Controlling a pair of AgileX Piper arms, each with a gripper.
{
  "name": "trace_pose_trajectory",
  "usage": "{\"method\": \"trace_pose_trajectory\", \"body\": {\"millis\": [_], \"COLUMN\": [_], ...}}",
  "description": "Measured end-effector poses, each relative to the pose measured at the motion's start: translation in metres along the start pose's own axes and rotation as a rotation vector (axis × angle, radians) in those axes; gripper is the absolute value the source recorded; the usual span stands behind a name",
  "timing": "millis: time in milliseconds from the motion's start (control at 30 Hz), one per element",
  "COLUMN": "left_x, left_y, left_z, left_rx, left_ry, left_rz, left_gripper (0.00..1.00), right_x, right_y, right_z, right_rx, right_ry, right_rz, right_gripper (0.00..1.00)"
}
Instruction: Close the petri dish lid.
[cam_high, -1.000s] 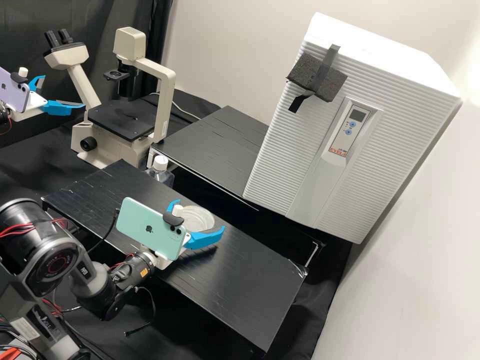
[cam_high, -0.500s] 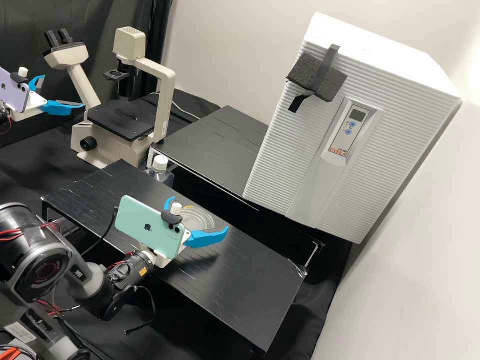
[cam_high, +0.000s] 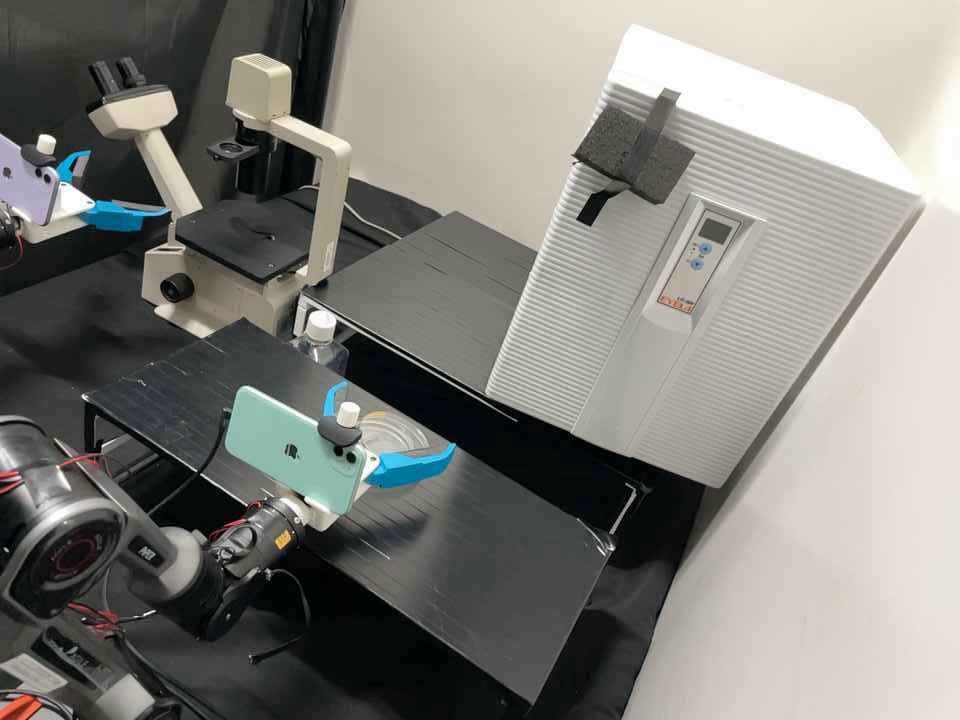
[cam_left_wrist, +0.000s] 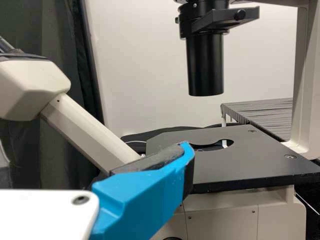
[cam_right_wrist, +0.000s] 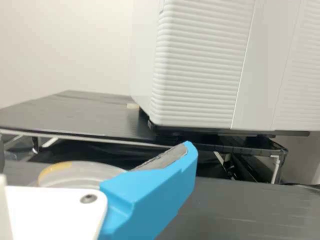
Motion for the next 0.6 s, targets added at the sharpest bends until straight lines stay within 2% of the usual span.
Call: {"method": "trace_pose_trajectory", "body": {"millis": [400,600], "left_x": [0.0000,0.0000], "left_y": [0.0000,0.0000], "left_z": [0.0000,0.0000], "left_rx": [0.000,0.000], "left_ry": [0.000,0.000], "left_rz": [0.000,0.000], "left_gripper": [1.00,1.00], "right_x": [0.0005,0.0000], "right_y": [-0.0056,-0.0037], "right_z": [-0.0051,-0.0037], "right_rx": [0.006,-0.011], "right_ry": [0.030,0.034], "right_rz": [-0.032,-0.033], "right_gripper": [1.00,1.00]}}
